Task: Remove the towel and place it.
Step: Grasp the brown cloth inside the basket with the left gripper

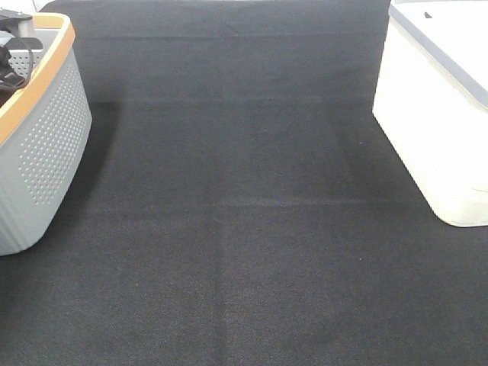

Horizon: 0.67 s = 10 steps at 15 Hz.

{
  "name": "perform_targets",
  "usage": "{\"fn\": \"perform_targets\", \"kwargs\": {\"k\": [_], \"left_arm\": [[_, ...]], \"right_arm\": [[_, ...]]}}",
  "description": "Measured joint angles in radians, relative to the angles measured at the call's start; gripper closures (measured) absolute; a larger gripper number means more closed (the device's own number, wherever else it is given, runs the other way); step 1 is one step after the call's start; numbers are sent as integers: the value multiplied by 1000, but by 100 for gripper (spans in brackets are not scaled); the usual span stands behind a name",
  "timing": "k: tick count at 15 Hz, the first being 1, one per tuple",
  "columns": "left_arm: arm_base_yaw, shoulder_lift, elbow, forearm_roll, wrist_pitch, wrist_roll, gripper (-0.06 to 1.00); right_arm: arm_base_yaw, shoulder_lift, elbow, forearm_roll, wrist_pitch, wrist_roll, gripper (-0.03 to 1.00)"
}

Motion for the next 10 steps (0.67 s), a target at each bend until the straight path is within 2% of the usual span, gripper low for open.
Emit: {"fn": "perform_targets", "kwargs": {"k": [3, 4, 6, 10], "left_arm": [[0, 0, 0, 4, 21, -2, 90], [0, 0, 0, 6, 40, -2, 94], [0, 0, 0, 8, 55, -13, 94], [0, -57, 0, 34, 58, -165, 94]], "right_arm": [[0, 0, 0, 0, 0, 0, 32], [0, 0, 0, 0, 0, 0, 32], [0, 0, 0, 0, 0, 0, 32], [0, 0, 0, 0, 0, 0, 32]]}}
